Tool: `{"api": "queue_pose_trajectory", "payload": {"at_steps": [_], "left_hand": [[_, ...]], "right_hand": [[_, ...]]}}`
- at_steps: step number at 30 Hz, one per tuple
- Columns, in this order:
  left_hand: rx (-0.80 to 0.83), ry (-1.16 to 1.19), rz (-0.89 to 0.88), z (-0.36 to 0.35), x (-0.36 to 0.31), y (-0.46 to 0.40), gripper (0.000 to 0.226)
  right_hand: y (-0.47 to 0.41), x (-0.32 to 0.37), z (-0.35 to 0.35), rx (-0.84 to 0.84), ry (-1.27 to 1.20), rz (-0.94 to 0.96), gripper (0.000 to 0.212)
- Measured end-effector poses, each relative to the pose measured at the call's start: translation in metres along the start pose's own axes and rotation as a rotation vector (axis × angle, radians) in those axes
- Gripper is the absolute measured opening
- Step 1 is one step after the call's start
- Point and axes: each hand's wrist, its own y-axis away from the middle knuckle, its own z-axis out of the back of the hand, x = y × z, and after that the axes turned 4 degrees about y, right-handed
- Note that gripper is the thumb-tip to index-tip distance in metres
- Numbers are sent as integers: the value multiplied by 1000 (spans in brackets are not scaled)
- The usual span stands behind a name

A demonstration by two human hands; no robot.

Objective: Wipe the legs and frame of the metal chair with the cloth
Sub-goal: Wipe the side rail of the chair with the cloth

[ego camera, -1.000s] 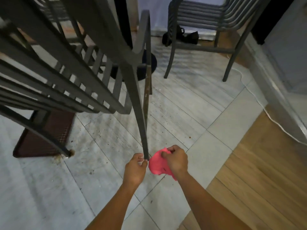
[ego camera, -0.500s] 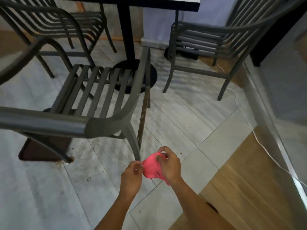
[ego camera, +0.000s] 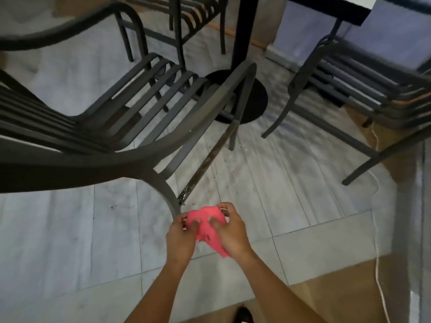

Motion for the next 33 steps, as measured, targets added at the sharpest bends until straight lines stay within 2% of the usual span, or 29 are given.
{"api": "queue_pose_trajectory", "payload": {"at_steps": [2, 5, 7, 11, 16, 19, 21, 24, 25, 28, 30, 33], "left_hand": [[-49, 18, -3, -4, -1, -4, 16], [-75, 65, -3, -7, 2, -15, 16], [-71, 84, -13, -7, 5, -22, 17], [-56, 187, -19, -5, 16, -31, 19], [-8, 331, 1, -7, 30, -39, 20], [24, 362, 10, -10, 39, -46, 17], [51, 387, 38, -14, 45, -54, 16], [82, 456, 73, -21, 59, -66, 16], [97, 489, 74, -24, 64, -70, 16], [152, 563, 47, -34, 78, -85, 15], [156, 589, 5, -43, 89, -96, 15], [105, 583, -100, -54, 106, -109, 14]], "right_hand": [[-5, -7, 3, 74, 30, 30, 41], [-14, -20, 0, 133, 211, 83, 71], [-18, -27, -4, 149, 289, 159, 81], [-21, -41, -11, 146, 518, 396, 74], [-22, -61, -24, -72, 885, 616, 69], [-31, -83, -28, -168, 985, 866, 65], [-42, -98, -31, -179, 1015, 1018, 72], [-63, -121, -33, -165, 1054, 1148, 94], [-72, -127, -33, -172, 1040, 1197, 91], [-103, -141, -37, -217, 936, 1328, 60], [-125, -153, -40, -225, 911, 1463, 47], [-151, -174, -43, -231, 924, 1443, 35]]}}
